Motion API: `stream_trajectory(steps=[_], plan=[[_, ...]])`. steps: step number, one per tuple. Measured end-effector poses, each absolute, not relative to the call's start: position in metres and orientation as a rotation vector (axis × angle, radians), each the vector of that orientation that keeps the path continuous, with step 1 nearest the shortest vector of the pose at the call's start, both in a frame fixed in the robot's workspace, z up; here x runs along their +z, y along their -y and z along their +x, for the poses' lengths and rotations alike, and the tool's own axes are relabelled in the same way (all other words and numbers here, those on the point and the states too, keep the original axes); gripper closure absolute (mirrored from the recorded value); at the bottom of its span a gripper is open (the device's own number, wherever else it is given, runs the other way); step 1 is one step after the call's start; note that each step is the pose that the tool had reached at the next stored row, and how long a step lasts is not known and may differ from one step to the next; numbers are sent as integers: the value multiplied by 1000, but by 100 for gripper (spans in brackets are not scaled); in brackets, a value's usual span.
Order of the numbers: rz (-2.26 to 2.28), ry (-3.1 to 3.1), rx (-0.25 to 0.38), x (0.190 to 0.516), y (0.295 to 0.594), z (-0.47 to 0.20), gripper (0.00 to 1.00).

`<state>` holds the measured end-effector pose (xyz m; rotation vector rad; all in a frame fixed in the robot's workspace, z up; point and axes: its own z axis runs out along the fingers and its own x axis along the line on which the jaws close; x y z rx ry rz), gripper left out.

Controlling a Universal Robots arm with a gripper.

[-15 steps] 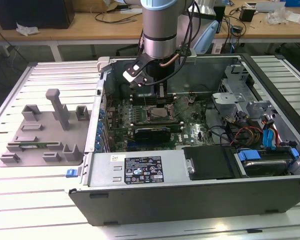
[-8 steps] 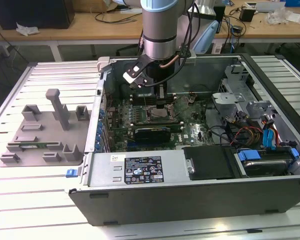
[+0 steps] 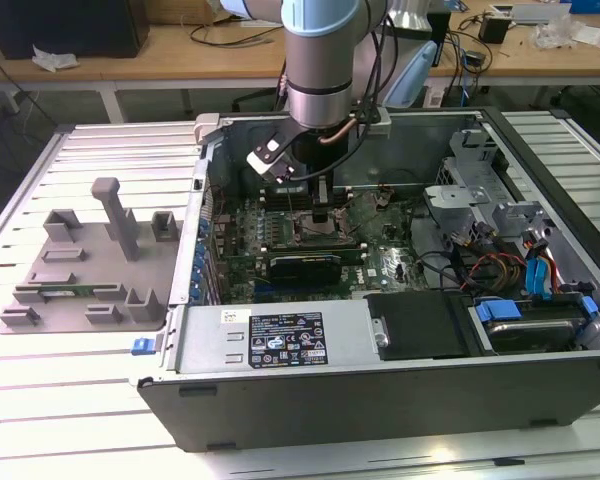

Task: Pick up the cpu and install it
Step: 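Place the cpu into insertion slot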

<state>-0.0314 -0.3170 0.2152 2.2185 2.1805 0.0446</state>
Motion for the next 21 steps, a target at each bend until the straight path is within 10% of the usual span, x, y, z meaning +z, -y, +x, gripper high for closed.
stream_trajectory(steps=[21], plan=[[2218, -2180, 44, 236, 317, -31, 89]])
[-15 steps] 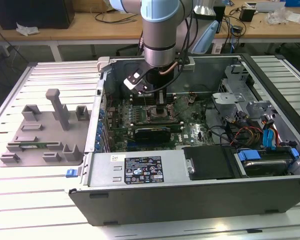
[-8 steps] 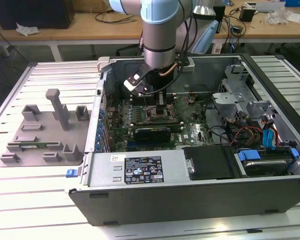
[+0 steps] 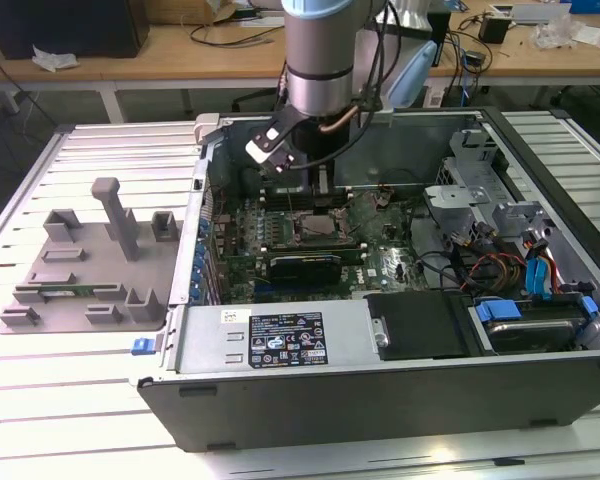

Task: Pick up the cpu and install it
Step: 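Place the cpu into insertion slot, then close the cpu cover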

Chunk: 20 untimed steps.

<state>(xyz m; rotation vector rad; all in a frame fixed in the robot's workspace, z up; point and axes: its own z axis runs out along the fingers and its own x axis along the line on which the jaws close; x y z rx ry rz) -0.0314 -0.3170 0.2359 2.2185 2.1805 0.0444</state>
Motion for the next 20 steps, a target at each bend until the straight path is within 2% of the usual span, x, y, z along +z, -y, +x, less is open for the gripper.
stream_trajectory(steps=[7, 20], plan=[[2217, -2180, 42, 280, 317, -31, 89], [2217, -2180, 42, 284, 317, -31, 89]])
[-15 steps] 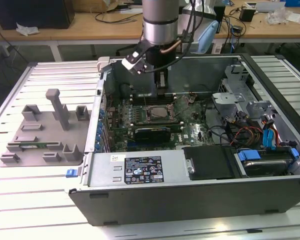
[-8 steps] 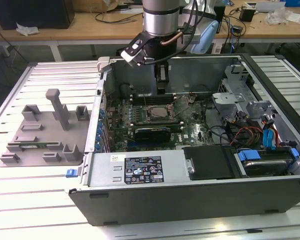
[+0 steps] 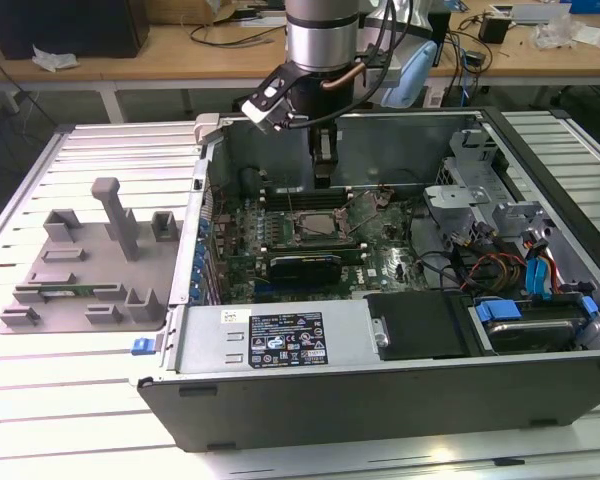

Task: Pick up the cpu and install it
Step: 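Close the cpu cover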

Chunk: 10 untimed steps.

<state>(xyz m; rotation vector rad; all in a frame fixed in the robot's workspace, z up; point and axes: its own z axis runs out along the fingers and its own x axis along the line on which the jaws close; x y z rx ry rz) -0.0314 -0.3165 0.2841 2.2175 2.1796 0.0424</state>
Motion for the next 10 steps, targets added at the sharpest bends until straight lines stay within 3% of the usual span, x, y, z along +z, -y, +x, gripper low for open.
stream_trajectory(steps=[10], plan=[[2218, -2180, 42, 284, 317, 1, 89]])
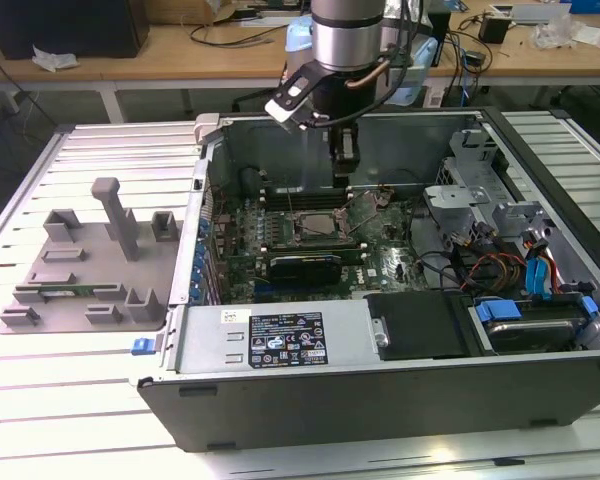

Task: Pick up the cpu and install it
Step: 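Close the cpu cover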

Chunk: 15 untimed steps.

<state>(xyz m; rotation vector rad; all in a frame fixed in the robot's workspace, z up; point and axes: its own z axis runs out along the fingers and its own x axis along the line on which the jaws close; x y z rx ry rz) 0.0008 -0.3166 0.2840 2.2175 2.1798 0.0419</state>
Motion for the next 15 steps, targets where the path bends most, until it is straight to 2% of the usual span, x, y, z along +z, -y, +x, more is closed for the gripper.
stream_trajectory(steps=[15], plan=[[2224, -2186, 27, 264, 316, 63, 89]])
